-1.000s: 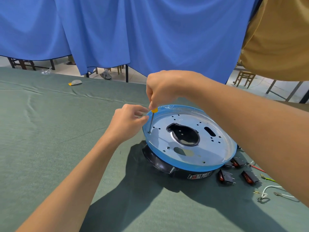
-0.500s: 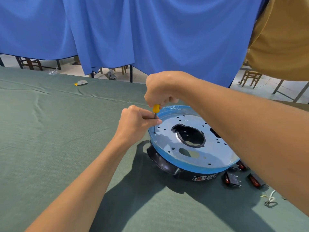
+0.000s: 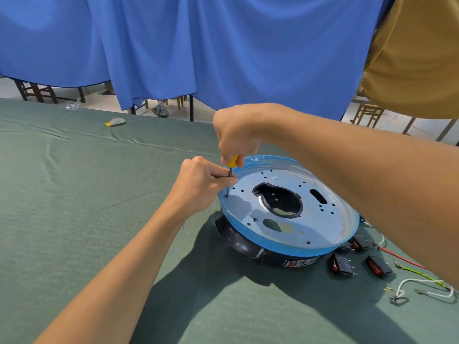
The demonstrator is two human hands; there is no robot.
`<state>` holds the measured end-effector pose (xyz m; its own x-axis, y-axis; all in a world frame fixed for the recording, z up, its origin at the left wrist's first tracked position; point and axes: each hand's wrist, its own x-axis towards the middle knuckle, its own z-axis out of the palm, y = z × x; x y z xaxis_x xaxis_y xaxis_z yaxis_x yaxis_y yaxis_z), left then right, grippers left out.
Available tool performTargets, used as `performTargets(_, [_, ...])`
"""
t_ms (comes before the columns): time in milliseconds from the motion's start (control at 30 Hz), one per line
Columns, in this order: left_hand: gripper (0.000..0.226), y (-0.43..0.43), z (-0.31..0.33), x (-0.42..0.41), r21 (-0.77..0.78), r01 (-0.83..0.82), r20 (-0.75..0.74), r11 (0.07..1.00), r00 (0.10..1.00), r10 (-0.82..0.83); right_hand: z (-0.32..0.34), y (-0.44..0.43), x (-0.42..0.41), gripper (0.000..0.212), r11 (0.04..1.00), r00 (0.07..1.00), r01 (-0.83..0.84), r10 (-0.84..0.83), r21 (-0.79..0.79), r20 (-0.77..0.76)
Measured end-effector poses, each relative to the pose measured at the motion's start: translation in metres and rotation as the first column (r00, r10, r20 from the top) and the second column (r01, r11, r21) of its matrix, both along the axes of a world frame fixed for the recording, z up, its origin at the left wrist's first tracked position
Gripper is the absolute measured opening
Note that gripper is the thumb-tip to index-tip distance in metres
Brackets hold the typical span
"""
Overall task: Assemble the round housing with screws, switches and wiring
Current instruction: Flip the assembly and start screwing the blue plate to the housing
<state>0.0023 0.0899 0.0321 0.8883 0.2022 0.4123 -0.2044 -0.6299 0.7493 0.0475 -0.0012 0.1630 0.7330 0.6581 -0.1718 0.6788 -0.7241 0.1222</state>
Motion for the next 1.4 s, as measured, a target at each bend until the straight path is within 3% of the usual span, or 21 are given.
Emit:
performTargets(100, [0.010,-0.001,0.001,-0.001,0.056,0.020,0.003,0.998,1.000,-0.021,0.000,0.006,0.002,0.019,0.983,0.979,0.184,-0.184,-0.002,-0.093])
performTargets(167, [0.009,-0.001,0.000,0.000,0.065,0.013,0.016,0.998,1.000,-0.014,0.003,0.004,0.000,0.020,0.982,0.975,0.186,-0.187,-0.014,-0.120])
performTargets(333, [0.008,0.001,-0.002,-0.001,0.055,-0.001,0.042,0.998,0.999,-0.002,0.013,-0.004,-0.007,0.009,0.981,0.987,-0.145,0.152,-0.130,0.047])
performTargets(433, [0.009,0.003,-0.002,-0.001,0.079,0.016,0.008,0.997,1.000,-0.017,0.009,-0.003,-0.007,0.009,0.976,0.979,-0.184,0.192,-0.115,0.070])
performTargets(633, [0.010,-0.002,-0.004,-0.002,-0.046,-0.006,0.013,0.999,1.000,0.007,-0.002,0.005,0.000,0.021,0.997,0.997,0.071,-0.071,-0.016,0.026])
performTargets(833, [0.011,-0.009,-0.006,0.002,0.013,-0.032,0.017,0.999,0.999,0.032,-0.001,-0.009,0.006,0.024,0.971,0.969,0.209,-0.190,0.118,-0.157])
performTargets(933, [0.015,-0.010,-0.004,0.002,0.079,-0.012,-0.010,0.997,1.000,0.013,-0.002,-0.027,0.007,0.022,0.993,0.997,0.025,-0.017,0.114,-0.071])
performTargets(1100, [0.012,-0.003,-0.006,0.001,0.016,0.035,-0.018,0.999,0.999,-0.035,0.000,-0.029,0.001,0.009,0.983,0.983,-0.181,0.179,0.038,0.050])
performTargets(1267, [0.008,-0.001,-0.010,0.000,-0.154,0.061,0.055,0.986,0.997,-0.053,-0.001,-0.015,-0.004,0.018,0.989,0.984,-0.150,0.151,-0.020,0.092])
performTargets(1400, [0.009,0.000,-0.010,0.001,-0.117,0.032,0.130,0.993,0.991,-0.017,-0.001,0.002,-0.009,0.021,0.994,0.992,-0.045,0.056,-0.098,0.114])
